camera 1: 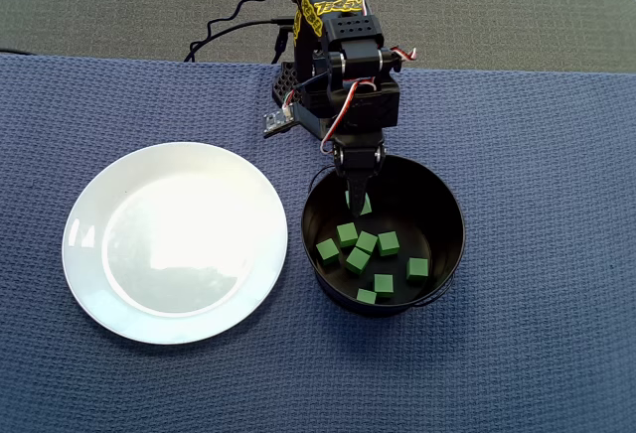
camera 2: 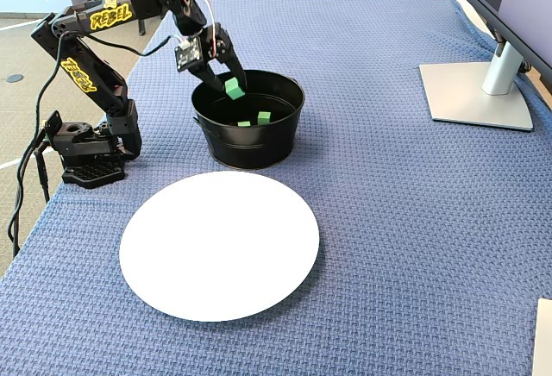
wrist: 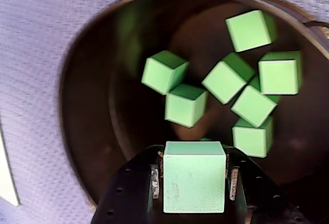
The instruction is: Pick up the green cubes from the white plate and place them in the black recipient
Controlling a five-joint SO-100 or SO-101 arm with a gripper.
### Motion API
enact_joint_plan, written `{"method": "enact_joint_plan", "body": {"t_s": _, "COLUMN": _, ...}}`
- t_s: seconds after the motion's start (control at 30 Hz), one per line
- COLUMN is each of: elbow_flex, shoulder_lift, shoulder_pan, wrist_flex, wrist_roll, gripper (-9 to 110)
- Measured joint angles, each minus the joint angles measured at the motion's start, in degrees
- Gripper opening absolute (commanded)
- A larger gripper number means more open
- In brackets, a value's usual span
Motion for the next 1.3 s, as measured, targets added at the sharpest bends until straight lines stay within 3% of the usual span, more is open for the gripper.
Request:
{"method": "enact_joint_plan", "body": {"t_s": 0.23, "elbow_flex": 4.2, "shoulder_lift": 2.5, "shoulder_pan": 3.2, "wrist_flex": -2.4, "wrist_roll": -3.3, "gripper": 30}}
{"method": "enact_joint_plan", "body": {"t_s": 0.4, "elbow_flex": 4.3, "shoulder_lift": 9.6, "shoulder_pan": 6.7, "wrist_flex": -1.3, "wrist_roll": -6.9, "gripper": 21}}
{"method": "enact_joint_plan", "body": {"t_s": 0.57, "elbow_flex": 4.3, "shoulder_lift": 20.7, "shoulder_pan": 11.6, "wrist_flex": 3.2, "wrist_roll": -8.6, "gripper": 0}}
{"method": "enact_joint_plan", "body": {"t_s": 0.9, "elbow_flex": 18.4, "shoulder_lift": 45.4, "shoulder_pan": 25.8, "wrist_flex": 7.5, "wrist_roll": -14.7, "gripper": 0}}
{"method": "enact_joint_plan", "body": {"t_s": 1.3, "elbow_flex": 39.5, "shoulder_lift": 58.7, "shoulder_pan": 29.8, "wrist_flex": 10.9, "wrist_roll": -16.2, "gripper": 0}}
